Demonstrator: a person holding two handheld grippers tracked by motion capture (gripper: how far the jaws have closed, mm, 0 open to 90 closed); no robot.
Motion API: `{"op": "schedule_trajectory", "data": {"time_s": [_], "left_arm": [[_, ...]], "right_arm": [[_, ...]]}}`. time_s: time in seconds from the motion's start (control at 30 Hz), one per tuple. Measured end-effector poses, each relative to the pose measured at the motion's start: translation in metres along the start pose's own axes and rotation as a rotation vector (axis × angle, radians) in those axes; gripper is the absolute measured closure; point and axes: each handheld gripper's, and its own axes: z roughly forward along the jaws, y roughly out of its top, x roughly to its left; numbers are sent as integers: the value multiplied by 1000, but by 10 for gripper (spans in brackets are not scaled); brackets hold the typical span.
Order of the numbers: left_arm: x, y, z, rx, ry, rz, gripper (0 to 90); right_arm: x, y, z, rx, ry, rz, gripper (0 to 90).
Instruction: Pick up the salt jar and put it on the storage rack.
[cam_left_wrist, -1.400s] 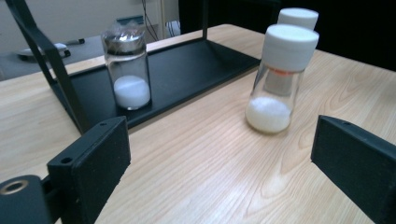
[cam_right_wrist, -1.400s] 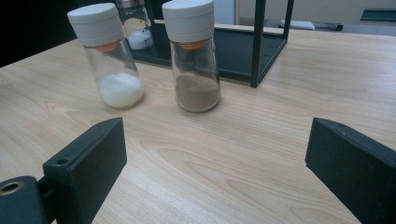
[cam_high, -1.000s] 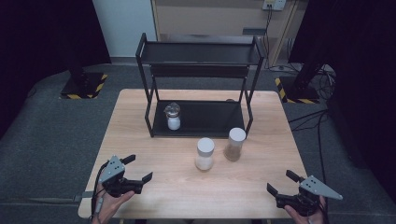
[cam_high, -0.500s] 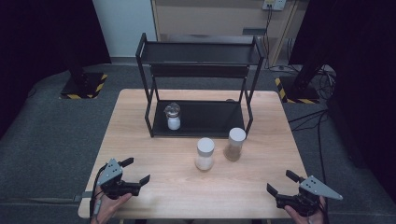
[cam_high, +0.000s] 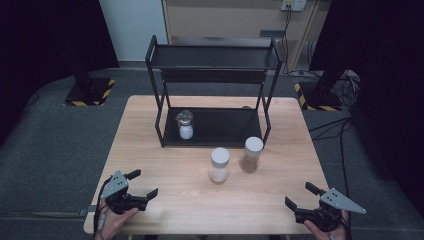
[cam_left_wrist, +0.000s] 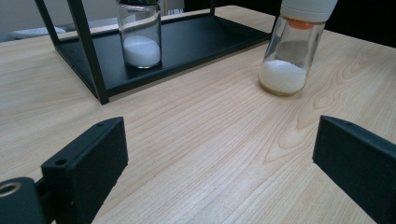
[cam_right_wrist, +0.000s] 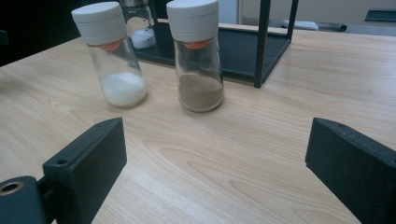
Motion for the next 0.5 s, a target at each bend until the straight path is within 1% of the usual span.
{"op": "schedule_trajectory", "data": {"time_s": [0.17,0.5], "left_arm": [[1,1,0,6,-5,-2,21],[1,2,2,14,-18,8,19]], "right_arm": [[0,0,0,0,0,0,54],[0,0,-1,-1,-1,1,53]]}}
